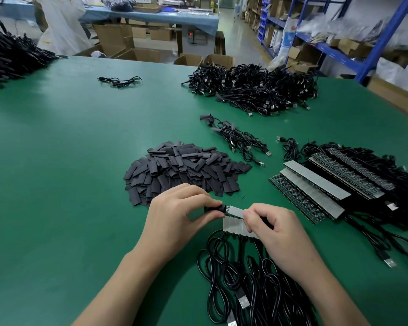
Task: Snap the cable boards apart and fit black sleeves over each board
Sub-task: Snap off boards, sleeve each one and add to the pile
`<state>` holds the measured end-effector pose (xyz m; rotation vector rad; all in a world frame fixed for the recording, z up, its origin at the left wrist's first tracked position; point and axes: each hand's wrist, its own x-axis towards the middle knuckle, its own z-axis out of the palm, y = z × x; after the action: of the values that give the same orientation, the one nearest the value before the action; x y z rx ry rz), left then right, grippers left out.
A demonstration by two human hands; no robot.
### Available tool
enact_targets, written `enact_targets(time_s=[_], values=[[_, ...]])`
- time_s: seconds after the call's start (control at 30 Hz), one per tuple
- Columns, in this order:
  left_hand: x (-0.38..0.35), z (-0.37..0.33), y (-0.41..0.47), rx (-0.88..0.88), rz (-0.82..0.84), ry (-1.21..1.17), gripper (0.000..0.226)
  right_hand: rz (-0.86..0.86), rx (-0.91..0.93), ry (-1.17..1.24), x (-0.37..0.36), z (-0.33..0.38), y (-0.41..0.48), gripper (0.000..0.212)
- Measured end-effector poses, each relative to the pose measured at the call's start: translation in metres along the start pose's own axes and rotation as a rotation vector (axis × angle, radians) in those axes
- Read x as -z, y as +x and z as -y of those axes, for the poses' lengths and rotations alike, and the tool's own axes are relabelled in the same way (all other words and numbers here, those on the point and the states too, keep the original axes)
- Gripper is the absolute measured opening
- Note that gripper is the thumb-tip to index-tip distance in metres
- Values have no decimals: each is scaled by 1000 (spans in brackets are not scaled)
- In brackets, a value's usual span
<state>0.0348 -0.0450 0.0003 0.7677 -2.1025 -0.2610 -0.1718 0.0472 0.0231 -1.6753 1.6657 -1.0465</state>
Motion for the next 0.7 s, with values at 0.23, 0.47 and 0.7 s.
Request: enact_targets(time_s=[0.23, 0.47, 0.7], values=[[-1, -1, 0, -6, 8, 20, 28, -2, 16, -15, -2, -2, 1, 41], [-2, -1, -1, -13, 38, 41, 24, 8, 1, -55, -3, -4, 1, 40], [-1, 1, -1, -71, 69, 78, 21, 1, -9, -62, -3, -4, 1, 40]])
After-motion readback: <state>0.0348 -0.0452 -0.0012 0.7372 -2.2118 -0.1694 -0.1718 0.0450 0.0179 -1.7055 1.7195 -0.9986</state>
